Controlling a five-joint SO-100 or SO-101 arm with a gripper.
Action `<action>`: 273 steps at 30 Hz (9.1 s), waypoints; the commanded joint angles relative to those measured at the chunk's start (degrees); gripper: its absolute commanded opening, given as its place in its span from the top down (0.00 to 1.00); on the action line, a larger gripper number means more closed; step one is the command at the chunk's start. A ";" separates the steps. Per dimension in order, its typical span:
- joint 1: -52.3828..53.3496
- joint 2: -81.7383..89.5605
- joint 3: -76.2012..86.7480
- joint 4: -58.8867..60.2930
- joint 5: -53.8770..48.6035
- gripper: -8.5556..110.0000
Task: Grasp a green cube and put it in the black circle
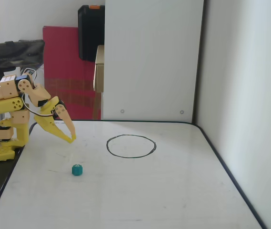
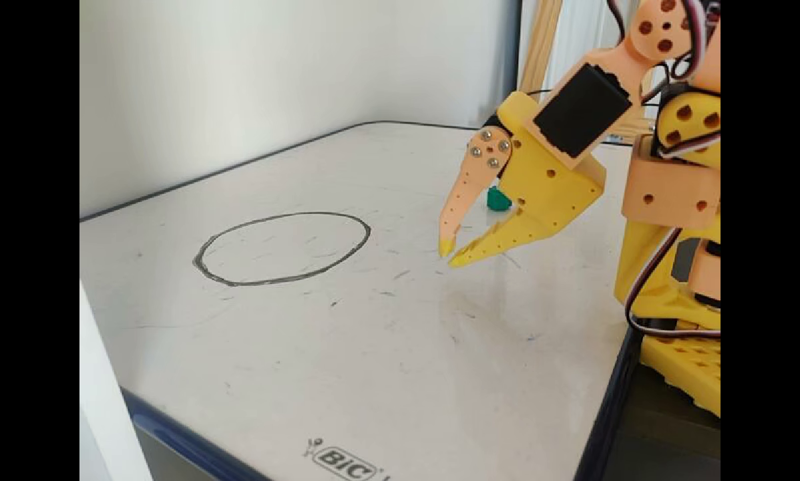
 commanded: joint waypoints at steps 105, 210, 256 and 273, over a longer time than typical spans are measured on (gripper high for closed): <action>42.28 -100.11 -82.62 19.78 -64.95 0.85; 41.66 -118.30 -84.55 28.83 -74.36 0.84; -1.32 -113.64 -96.68 1.05 -19.86 0.93; 3.16 -121.20 -97.29 -0.88 -21.80 0.81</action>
